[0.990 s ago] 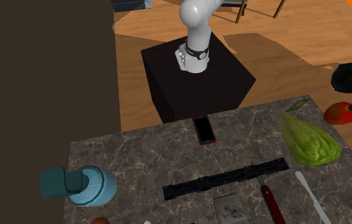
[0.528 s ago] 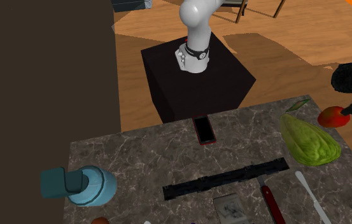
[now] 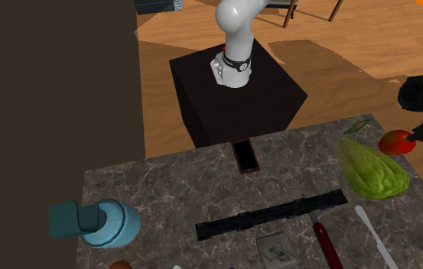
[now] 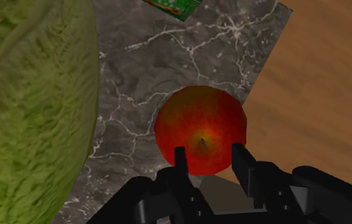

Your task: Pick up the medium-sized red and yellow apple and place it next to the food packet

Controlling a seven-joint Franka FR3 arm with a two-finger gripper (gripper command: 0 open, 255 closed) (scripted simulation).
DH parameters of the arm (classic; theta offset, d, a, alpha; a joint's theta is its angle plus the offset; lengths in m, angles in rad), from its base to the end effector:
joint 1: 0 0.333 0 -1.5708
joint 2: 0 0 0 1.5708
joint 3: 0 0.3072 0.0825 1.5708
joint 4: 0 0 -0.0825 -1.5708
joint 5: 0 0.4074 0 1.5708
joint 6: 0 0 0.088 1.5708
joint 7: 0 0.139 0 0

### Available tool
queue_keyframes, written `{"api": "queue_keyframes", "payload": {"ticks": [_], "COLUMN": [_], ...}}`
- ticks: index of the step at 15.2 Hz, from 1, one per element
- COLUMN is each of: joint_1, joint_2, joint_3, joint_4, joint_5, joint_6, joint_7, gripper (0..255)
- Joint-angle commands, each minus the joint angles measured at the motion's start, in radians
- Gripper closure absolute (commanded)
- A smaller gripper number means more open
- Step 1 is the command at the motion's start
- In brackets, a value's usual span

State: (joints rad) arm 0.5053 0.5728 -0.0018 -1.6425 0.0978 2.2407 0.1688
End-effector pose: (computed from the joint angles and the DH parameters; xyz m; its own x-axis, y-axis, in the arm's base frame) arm 0.6129 0.3438 0.2311 0.9624 0.2714 0.0098 0.2713 -0.9592 -0.0799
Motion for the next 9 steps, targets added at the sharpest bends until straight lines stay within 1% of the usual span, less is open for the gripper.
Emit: {"api": "queue_keyframes", "payload": {"ticks": [1, 5, 9], "joint_1": [0.000, 0.000, -0.004], "joint_2": [0.000, 0.000, -0.067], "joint_3": [0.000, 0.000, -0.004], "joint_4": [0.000, 0.000, 0.027], "joint_5": [0.000, 0.000, -0.004], "joint_6": [0.000, 0.000, -0.094], "joint_7": [0.000, 0.000, 0.003], "gripper": [0, 0, 0]}}
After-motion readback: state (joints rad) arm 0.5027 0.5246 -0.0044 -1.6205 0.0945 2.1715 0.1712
